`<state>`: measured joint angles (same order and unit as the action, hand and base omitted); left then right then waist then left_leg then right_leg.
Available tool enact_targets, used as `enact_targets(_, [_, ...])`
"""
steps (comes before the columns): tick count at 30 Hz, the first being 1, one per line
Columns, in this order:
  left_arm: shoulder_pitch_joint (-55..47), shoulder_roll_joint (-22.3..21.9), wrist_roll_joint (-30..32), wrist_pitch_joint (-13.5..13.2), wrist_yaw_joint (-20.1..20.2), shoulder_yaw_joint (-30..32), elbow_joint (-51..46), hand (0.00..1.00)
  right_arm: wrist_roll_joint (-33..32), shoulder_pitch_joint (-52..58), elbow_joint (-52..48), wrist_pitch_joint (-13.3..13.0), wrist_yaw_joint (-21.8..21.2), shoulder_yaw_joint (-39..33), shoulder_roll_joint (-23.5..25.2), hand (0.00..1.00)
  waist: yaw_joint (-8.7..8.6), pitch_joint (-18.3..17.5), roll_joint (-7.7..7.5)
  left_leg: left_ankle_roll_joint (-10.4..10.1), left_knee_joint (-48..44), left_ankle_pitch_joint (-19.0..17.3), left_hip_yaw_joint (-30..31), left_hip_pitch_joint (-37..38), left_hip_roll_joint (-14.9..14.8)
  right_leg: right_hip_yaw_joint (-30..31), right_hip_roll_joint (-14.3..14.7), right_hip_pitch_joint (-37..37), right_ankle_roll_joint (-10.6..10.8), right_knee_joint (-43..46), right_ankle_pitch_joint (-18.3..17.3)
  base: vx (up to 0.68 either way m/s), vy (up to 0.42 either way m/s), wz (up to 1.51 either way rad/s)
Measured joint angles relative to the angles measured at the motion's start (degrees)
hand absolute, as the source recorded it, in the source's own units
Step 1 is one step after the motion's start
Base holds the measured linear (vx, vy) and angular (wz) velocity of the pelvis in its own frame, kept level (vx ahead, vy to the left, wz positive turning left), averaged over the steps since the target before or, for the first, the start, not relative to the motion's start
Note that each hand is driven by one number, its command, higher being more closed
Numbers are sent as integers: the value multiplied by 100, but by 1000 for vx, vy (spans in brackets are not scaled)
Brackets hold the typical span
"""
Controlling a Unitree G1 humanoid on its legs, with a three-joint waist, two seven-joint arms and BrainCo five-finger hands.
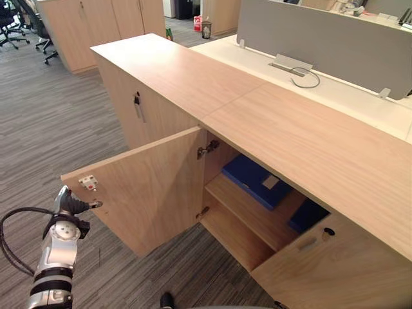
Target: Walk over to the cabinet, pick up the folder, carry it to the office cabinet, place the folder inside the office cabinet, then close the office cabinet door
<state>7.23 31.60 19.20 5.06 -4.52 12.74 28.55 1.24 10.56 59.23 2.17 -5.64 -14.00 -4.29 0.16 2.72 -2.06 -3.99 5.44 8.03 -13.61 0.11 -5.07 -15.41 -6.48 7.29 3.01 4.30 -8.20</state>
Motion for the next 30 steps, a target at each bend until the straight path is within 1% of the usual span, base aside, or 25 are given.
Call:
enact_targets(4, [-432,-114,-255,-106,106,-190,1,0,7,-1,0,-4,20,24,-5,0,31,-12,-19,23,-2,4,-14,1,60,6,-27,3,9,23,4,60,11,1])
enact_targets(6, [-744,-333,-406,-114,126,-281,3,0,27,-25,0,-3,19,65,-10,0,44,-12,-20,19,-2,-4,-19,4,76,6,-47,1,9,45,4,39,23,4])
enact_targets(8, [-973,-494,-500,-219,132,-337,4,0,40,-27,-1,-2,18,69,-13,0,68,-13,-21,17,-2,-6,-20,5,79,6,-52,-3,9,56,5,0,0,0])
enact_targets(12, [-1354,-691,-625,-336,202,-587,3,0,220,-79,-22,-2,13,404,-108,0,78,-15,-16,21,1,0,-17,10,72,8,-48,-3,9,57,5,-38,4,-1])
enact_targets(14, [-1549,-845,-646,-339,333,-749,3,0,229,-88,-90,-1,9,512,-118,0,77,-13,-12,14,2,-7,-6,4,72,2,-58,-5,14,52,6,-69,17,1])
enact_targets(18, [-1707,-1001,-640,-343,584,-1059,-108,0,246,-94,-115,-1,6,525,-118,0,72,-12,-11,39,2,11,22,-9,84,1,-98,-14,55,35,-15,-67,34,2])
enact_targets(19, [-1755,-1069,-642,-399,680,-1187,-262,0,246,-127,-119,-1,7,526,-118,0,70,-12,-13,49,2,18,33,-23,96,5,-112,-23,63,35,-21,-33,28,3])
enact_targets(22, [-1916,-1121,-651,-565,886,-1617,-668,0,247,-150,-119,-1,12,533,-118,0,51,-18,-20,68,2,20,35,-68,135,10,-151,-60,108,37,-7,0,12,1])
enact_targets(24, [-2101,-1156,-655,-679,955,-1824,-877,0,273,-185,-116,0,17,533,-119,0,69,-27,-32,85,0,21,26,-135,165,12,-158,-134,164,50,27,4,19,2])
enact_targets(30, [-2205,-1140,-677,-733,929,-2170,-1004,0,444,-416,-116,-11,92,689,-114,0,92,-34,-53,142,0,40,-142,-131,171,187,-175,-235,222,113,89,-7,23,-11])
